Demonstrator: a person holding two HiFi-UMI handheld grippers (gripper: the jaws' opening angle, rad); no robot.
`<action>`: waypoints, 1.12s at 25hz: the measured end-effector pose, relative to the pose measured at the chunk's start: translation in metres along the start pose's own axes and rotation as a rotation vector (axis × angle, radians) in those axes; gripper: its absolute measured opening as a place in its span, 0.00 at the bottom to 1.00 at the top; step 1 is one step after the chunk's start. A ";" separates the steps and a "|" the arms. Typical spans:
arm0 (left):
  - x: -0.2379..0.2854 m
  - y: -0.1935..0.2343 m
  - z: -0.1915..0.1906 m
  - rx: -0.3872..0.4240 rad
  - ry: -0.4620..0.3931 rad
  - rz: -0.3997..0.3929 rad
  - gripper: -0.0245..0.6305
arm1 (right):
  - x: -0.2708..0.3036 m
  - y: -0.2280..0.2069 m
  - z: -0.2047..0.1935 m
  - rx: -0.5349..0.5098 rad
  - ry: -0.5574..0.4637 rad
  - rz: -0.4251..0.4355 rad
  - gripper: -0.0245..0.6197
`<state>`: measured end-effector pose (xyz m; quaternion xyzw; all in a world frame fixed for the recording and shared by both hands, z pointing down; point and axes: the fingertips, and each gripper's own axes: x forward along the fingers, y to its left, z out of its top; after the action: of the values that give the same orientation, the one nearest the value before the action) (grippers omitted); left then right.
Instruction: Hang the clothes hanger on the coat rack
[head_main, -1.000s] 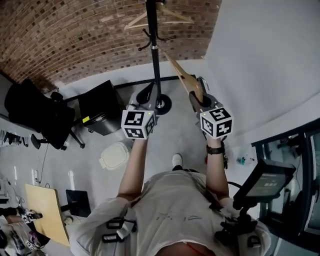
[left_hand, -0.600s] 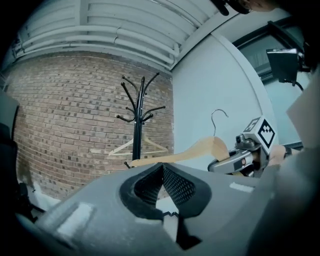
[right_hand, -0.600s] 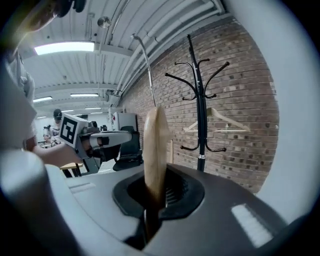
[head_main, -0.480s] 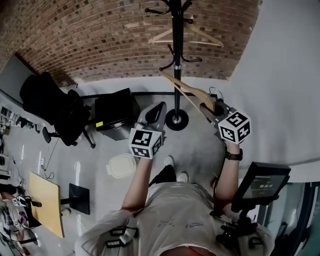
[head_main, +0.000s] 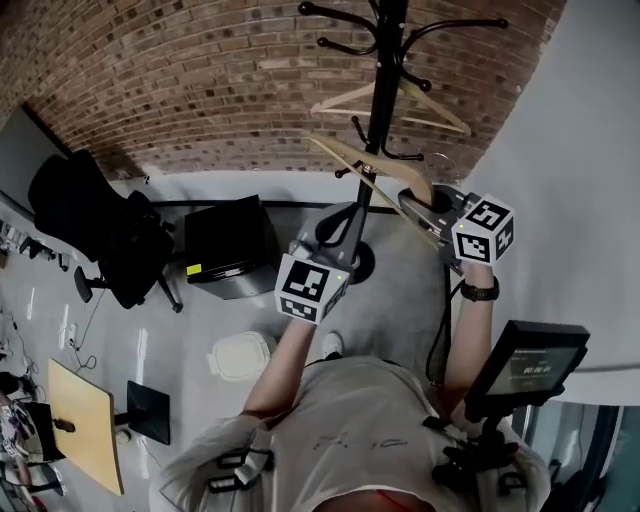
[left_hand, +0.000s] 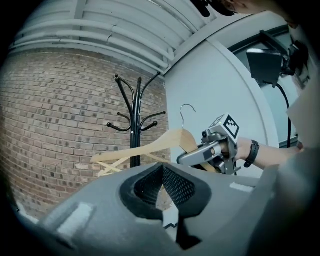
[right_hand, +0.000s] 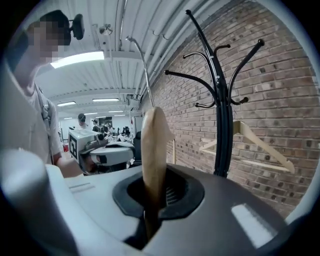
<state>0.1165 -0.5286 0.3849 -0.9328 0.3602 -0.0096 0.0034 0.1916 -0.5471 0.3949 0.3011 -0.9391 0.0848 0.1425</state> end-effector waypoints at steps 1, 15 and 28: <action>0.002 0.006 0.000 0.000 -0.003 -0.001 0.04 | 0.005 -0.005 0.007 -0.010 0.007 0.017 0.05; 0.058 0.033 0.008 -0.025 -0.050 0.010 0.04 | 0.033 -0.092 0.056 0.056 0.012 0.285 0.05; 0.059 0.046 -0.005 -0.022 -0.029 0.120 0.04 | 0.070 -0.107 0.032 0.149 0.012 0.381 0.05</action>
<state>0.1288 -0.6026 0.3904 -0.9096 0.4154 0.0080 -0.0014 0.1933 -0.6787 0.3948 0.1272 -0.9693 0.1813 0.1065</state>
